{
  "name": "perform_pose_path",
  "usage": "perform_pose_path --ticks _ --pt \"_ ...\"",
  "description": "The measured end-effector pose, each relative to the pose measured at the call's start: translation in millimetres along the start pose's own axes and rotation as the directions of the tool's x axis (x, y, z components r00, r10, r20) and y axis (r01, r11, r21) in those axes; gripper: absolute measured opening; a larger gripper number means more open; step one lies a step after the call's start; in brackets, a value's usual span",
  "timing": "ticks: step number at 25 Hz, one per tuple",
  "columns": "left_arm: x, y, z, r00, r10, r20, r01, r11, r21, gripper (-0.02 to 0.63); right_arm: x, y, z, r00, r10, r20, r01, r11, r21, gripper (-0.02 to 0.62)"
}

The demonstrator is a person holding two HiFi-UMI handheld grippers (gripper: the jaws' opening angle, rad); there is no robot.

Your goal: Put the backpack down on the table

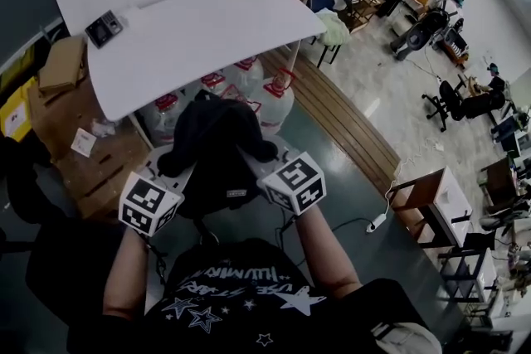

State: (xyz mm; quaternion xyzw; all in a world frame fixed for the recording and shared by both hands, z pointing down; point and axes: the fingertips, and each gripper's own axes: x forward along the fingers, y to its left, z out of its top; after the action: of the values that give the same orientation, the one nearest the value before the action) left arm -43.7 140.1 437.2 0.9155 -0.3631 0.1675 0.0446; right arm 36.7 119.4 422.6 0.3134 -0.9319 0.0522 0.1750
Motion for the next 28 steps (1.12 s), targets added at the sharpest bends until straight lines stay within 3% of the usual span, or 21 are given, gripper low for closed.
perform_pose_path --ticks 6,15,28 --pt "1.9 21.0 -0.2 1.000 -0.027 0.003 0.027 1.000 0.006 0.051 17.6 -2.6 6.5 0.999 -0.031 -0.010 0.030 0.999 -0.011 0.020" --pt "18.6 37.8 -17.3 0.998 -0.042 -0.036 0.040 0.998 -0.052 0.051 41.3 -16.2 -6.2 0.998 -0.002 -0.056 0.003 1.000 0.008 0.020" --pt "75.9 100.7 0.5 0.998 0.015 -0.065 -0.020 0.998 -0.063 0.051 93.0 -90.8 12.2 0.998 0.049 -0.043 -0.050 0.999 -0.015 0.020"
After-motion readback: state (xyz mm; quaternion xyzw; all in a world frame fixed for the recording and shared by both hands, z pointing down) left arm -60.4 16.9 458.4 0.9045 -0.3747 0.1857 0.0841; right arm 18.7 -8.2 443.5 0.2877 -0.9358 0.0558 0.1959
